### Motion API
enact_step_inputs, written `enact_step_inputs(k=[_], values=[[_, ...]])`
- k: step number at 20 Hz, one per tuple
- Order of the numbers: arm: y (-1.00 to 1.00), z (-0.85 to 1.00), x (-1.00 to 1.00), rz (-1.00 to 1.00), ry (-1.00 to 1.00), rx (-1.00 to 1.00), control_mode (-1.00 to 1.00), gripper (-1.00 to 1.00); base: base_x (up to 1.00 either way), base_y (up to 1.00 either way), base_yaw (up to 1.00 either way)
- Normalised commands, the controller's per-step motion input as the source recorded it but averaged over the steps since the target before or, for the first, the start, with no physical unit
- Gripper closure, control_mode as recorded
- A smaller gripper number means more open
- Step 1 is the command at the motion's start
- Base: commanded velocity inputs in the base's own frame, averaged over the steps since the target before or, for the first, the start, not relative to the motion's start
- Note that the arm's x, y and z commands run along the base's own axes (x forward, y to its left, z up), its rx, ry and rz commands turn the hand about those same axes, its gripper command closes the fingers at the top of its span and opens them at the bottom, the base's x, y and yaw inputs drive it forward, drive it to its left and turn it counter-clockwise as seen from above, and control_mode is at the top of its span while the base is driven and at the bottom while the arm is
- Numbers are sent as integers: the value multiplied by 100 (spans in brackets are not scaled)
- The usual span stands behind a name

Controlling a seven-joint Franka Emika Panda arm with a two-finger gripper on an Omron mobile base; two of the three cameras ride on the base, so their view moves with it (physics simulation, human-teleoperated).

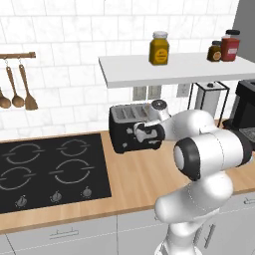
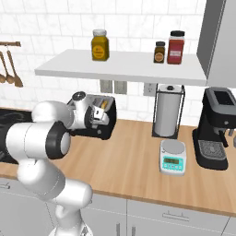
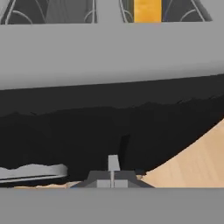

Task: Start the toaster. Once the lever pops up, take the bread to the plate on the dining counter.

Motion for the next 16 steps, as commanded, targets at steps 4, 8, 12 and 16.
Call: enact_step_inputs(k=[4, 8, 12, 16], values=[[-33, 87, -81, 0, -27, 13, -100, 100, 0, 0, 0], [-36, 100, -88, 0, -23, 19, -100, 100, 0, 0, 0], [-14, 100, -63, 0, -10, 14, -100, 100, 0, 0, 0], [0, 100, -21, 0, 2, 2, -100, -100, 0, 0, 0]])
